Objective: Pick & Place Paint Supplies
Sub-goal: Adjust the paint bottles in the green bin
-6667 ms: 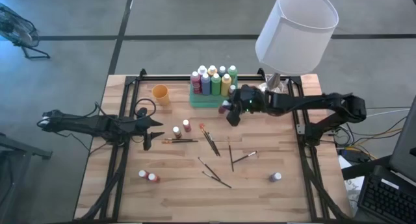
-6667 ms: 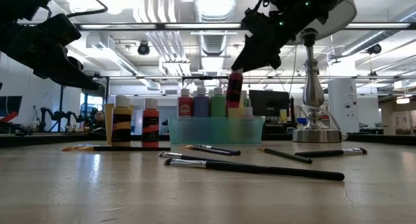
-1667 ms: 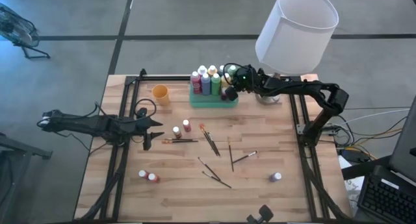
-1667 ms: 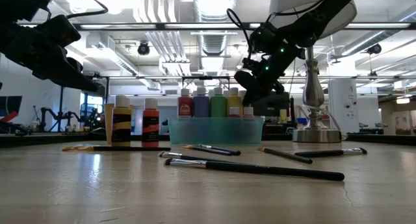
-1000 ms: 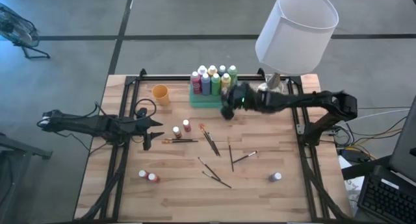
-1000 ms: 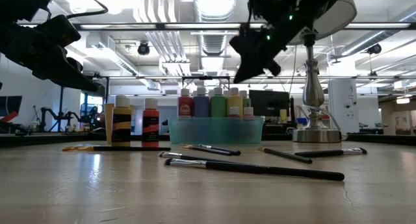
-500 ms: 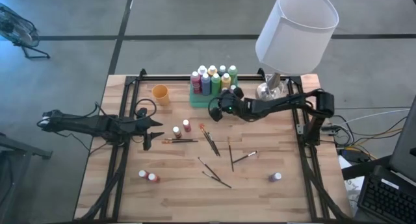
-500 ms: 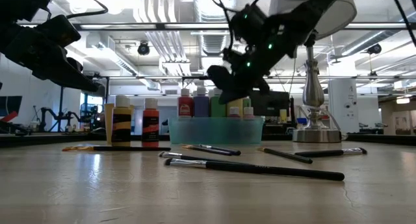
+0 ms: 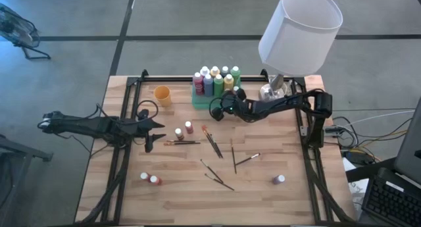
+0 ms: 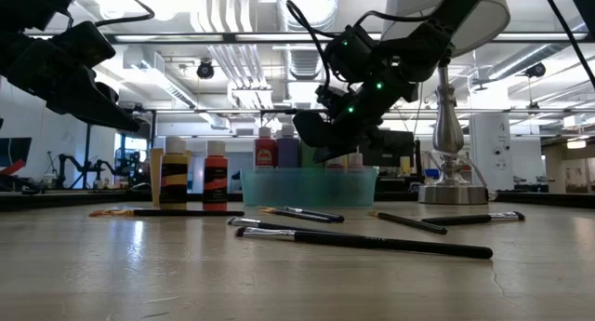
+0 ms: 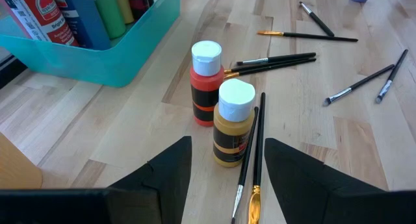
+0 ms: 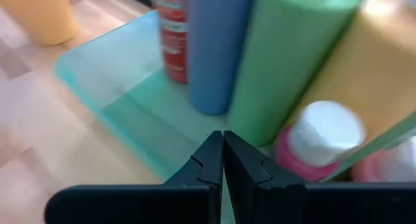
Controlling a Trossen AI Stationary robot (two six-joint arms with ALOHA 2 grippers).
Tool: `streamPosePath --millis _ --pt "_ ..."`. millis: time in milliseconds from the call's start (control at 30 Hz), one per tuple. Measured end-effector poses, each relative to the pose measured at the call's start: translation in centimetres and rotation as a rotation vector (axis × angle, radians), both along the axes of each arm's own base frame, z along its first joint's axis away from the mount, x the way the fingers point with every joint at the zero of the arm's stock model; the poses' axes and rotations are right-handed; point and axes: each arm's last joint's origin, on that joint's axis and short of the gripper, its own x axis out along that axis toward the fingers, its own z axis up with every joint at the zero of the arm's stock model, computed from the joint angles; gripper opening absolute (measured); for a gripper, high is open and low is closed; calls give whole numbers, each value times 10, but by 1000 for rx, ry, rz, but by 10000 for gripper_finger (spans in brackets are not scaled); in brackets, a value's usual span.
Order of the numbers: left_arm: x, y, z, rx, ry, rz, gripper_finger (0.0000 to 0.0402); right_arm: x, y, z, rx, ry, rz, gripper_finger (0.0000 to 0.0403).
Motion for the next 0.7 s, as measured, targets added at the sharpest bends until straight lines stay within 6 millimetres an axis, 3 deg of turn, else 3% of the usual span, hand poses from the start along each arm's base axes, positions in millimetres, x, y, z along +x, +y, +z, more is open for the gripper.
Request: streamPosePath --millis 700 --pt "0 0 0 0 0 0 200 -5 -4 -4 -23 81 -39 8"
